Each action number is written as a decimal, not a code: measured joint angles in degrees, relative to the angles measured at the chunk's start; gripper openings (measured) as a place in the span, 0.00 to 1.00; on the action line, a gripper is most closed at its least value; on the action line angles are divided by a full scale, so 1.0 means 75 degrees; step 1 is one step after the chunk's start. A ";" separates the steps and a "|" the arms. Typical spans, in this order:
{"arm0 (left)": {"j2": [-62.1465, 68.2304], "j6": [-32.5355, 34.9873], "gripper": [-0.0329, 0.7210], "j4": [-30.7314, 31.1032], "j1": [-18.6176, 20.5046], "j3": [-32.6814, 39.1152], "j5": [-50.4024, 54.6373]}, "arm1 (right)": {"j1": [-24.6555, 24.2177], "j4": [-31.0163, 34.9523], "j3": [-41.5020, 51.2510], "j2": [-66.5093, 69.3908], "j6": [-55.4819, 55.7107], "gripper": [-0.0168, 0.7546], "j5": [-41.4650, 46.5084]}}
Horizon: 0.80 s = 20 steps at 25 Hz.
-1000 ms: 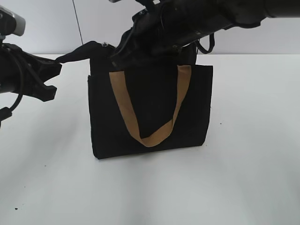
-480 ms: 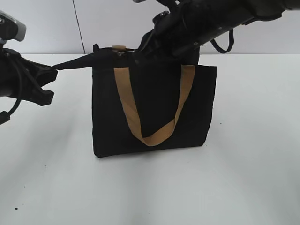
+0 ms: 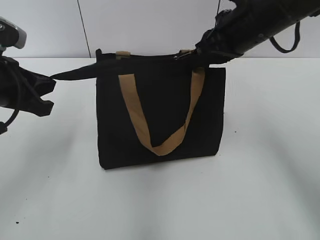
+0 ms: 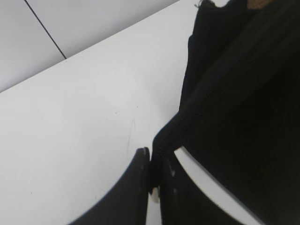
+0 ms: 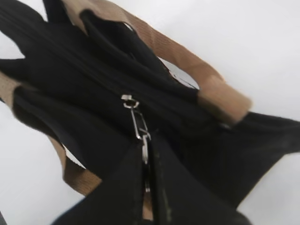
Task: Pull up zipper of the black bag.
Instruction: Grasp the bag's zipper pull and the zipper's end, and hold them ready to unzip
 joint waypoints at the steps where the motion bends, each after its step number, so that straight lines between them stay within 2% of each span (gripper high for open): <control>1: 0.0000 0.0000 0.08 0.0000 0.0000 0.0000 0.0028 | -0.0132 0.0000 0.0000 -0.0009 0.0017 0.01 0.0138; 7: 0.0000 0.0000 0.08 0.0000 0.0000 0.0000 0.0043 | -0.0777 0.0055 -0.0007 -0.0054 0.0117 0.01 0.0675; 16: 0.0000 0.0000 0.08 -0.0148 0.0000 0.0000 0.0054 | -0.0884 0.0485 -0.0007 -0.0071 0.0128 0.01 0.0896; 18: 0.0000 0.0000 0.09 -0.0490 0.0000 0.0000 0.0071 | -0.0907 0.0677 -0.0007 -0.0078 0.0128 0.05 0.0945; 20: 0.0000 0.0000 0.14 -0.0920 0.0003 0.0000 0.0148 | -0.0960 0.0779 -0.0007 -0.0146 0.0128 0.16 0.0884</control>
